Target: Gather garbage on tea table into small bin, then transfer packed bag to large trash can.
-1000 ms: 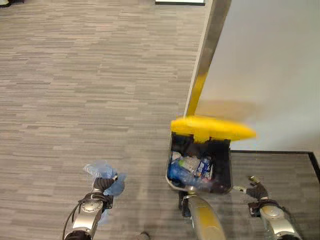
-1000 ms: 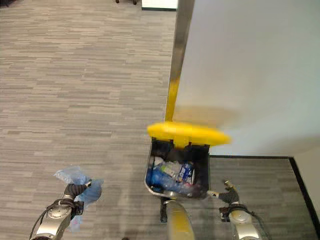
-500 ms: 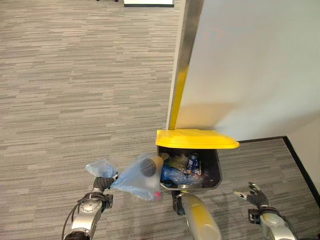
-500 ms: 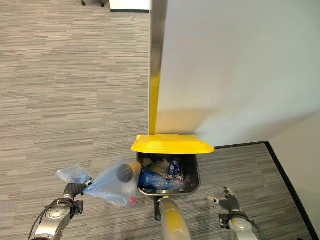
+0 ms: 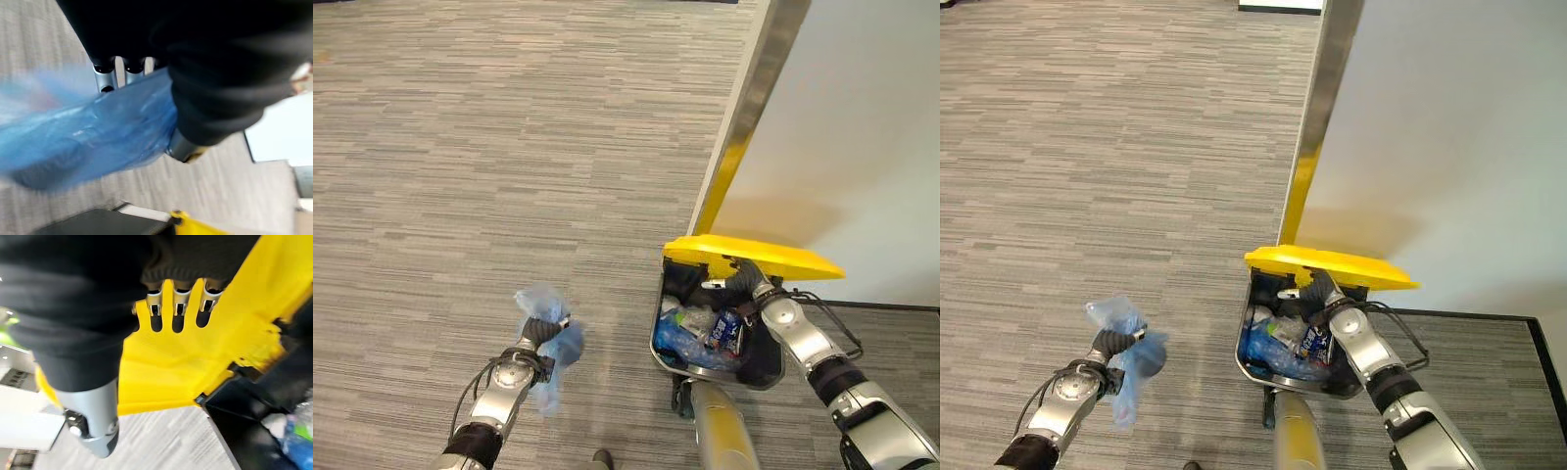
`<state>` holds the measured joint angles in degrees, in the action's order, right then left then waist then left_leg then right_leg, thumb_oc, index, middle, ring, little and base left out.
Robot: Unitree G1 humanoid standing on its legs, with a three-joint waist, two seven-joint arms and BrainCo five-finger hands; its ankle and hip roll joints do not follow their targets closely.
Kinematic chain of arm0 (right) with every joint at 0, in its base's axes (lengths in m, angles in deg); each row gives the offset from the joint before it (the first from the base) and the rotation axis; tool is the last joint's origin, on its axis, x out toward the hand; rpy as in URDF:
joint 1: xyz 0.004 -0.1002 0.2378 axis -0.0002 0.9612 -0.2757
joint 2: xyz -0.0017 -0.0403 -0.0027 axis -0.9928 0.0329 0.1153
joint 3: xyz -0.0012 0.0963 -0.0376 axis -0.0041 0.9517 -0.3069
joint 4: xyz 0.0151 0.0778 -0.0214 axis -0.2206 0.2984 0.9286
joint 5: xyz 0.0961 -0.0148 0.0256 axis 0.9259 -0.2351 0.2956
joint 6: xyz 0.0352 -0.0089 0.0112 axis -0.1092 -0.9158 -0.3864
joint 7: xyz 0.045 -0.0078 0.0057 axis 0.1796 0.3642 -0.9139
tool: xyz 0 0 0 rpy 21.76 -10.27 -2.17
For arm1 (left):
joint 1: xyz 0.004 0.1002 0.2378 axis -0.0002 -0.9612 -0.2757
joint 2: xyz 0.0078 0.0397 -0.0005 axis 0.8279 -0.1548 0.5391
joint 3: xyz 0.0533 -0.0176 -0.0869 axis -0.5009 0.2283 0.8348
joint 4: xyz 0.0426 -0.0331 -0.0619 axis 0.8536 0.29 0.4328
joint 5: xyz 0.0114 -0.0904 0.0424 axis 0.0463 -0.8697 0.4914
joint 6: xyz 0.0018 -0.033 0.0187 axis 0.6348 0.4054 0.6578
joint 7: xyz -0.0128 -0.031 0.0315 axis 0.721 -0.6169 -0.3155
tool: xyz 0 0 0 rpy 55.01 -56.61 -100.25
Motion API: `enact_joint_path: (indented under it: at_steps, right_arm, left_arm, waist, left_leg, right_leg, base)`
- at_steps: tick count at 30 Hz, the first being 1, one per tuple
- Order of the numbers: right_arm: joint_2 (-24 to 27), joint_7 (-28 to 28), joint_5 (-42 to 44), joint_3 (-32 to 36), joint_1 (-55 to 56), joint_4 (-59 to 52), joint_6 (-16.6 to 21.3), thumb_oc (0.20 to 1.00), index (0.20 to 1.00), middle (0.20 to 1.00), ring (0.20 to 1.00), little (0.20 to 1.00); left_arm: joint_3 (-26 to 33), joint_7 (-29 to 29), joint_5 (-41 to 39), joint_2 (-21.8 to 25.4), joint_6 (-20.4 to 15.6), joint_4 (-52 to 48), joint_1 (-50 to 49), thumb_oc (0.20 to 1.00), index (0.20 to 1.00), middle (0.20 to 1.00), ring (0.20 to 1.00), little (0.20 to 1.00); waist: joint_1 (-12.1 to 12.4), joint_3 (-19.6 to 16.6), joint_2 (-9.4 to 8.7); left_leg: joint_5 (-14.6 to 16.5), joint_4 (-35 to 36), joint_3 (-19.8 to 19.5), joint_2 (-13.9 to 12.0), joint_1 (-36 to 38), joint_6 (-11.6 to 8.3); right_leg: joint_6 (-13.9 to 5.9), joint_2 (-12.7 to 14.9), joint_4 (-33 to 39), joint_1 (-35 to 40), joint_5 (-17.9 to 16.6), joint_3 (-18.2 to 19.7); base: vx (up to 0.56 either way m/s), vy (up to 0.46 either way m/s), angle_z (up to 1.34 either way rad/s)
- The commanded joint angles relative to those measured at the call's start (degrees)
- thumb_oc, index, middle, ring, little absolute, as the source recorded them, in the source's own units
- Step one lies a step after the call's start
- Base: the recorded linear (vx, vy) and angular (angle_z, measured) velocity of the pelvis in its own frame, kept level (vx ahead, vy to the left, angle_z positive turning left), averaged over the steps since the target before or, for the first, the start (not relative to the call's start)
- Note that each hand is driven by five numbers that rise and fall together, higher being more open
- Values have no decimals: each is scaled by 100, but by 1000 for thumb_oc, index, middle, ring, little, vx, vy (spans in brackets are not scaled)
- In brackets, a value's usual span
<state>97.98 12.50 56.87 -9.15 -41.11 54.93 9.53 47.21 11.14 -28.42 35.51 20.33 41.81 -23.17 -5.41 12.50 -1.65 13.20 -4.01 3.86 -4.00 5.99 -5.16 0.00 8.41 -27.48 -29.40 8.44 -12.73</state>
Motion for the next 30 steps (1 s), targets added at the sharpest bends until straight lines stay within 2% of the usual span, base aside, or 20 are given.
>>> enact_joint_path:
  at_steps: [1,5,6,9,10,12,15,18,19,20,24,30]
  right_arm:
    - [12,135,-149,250,-425,200,248,1000,1000,1000,1000,1000]
    - [159,147,-128,229,-863,604,194,1000,1000,1000,1000,1000]
    - [232,157,-113,194,-1173,827,171,1000,1000,1000,1000,1000]
    - [277,169,-65,147,-1414,993,181,1000,1000,1000,1000,1000]
    - [427,197,-45,48,-1839,1295,167,1000,1000,1000,1000,1000]
    - [532,256,-34,-85,-2257,1556,154,1000,1000,1000,1000,1000]
    - [606,357,1,-218,-2643,1774,153,1000,1000,1000,1000,1000]
    - [664,416,-12,-418,-3003,1859,131,1000,1000,1000,1000,1000]
    - [687,490,38,-553,-3210,1780,122,1000,1000,1000,1000,1000]
    - [688,490,38,-554,-3211,1780,122,1000,1000,1000,1000,1000]
    - [633,639,250,-685,-3238,1098,257,1000,1000,1000,1000,1000]
    - [455,658,212,-853,-3100,622,346,1000,1000,1000,1000,1000]
  left_arm:
    - [-224,167,-298,92,-546,-752,374,200,200,200,200,200]
    - [-574,301,-330,135,-588,-1119,572,200,200,200,200,200]
    - [-880,404,-320,173,-638,-1423,769,200,200,200,200,200]
    - [-1082,478,-327,193,-675,-1614,931,200,200,200,200,200]
    - [-1431,547,-375,134,-725,-1830,1352,200,200,200,200,200]
    - [-1743,525,-381,-44,-760,-1901,1843,200,200,200,200,200]
    - [-2033,354,-11,-181,-754,-1608,2438,200,200,200,200,200]
    - [-2310,120,634,-359,-575,-449,2930,200,200,200,200,200]
    - [-2493,-47,964,-540,-460,413,3243,200,200,200,200,200]
    - [-2493,-48,964,-541,-461,415,3244,200,200,200,200,200]
    - [-2652,-175,1282,-759,-363,1387,3665,200,200,200,200,200]
    - [-2670,-250,1204,-996,-360,1478,4015,200,200,200,200,200]
  waist:
    - [123,140,-244]
    - [142,169,-291]
    - [130,165,-327]
    - [117,176,-335]
    - [45,187,-325]
    - [-76,226,-292]
    - [-202,298,-233]
    - [-381,490,-164]
    - [-509,703,-134]
    - [-508,702,-134]
    - [-743,1080,-119]
    - [-884,1239,-41]
  left_leg:
    - [959,-140,-150,459,773,389]
    - [971,-168,-133,483,739,388]
    - [984,-159,-91,497,739,391]
    - [995,-143,-47,514,747,393]
    - [1017,-124,15,541,757,401]
    - [1030,-120,57,581,740,416]
    - [1037,-159,96,626,670,428]
    - [1035,-313,157,703,480,427]
    - [1057,-492,206,767,294,426]
    - [1058,-494,206,767,292,426]
    - [1113,-895,310,833,-160,429]
    - [1171,-1185,362,875,-547,437]
  right_leg:
    - [-1115,308,1881,-25,-2114,168]
    - [-1135,328,1993,25,-2167,104]
    - [-1153,341,2048,43,-2200,47]
    - [-1172,338,2071,39,-2221,41]
    - [-1186,342,2080,16,-2237,52]
    - [-1194,328,2070,-47,-2255,118]
    - [-1202,313,2036,-152,-2265,181]
    - [-1180,313,1981,-323,-2263,309]
    - [-1161,317,1927,-458,-2257,405]
    - [-1161,317,1925,-460,-2256,406]
    - [-1149,296,1887,-712,-2293,617]
    - [-1124,257,1731,-1054,-2309,831]
  base:
    - [0,0,0]
    - [-26,-17,-1]
    - [-24,-10,-5]
    - [-13,9,-8]
    - [-15,30,-19]
    - [-29,57,-31]
    - [-27,48,-21]
    - [-66,61,-15]
    - [-66,50,-27]
    - [-79,44,-28]
    - [-56,12,-12]
    - [-30,-11,-4]
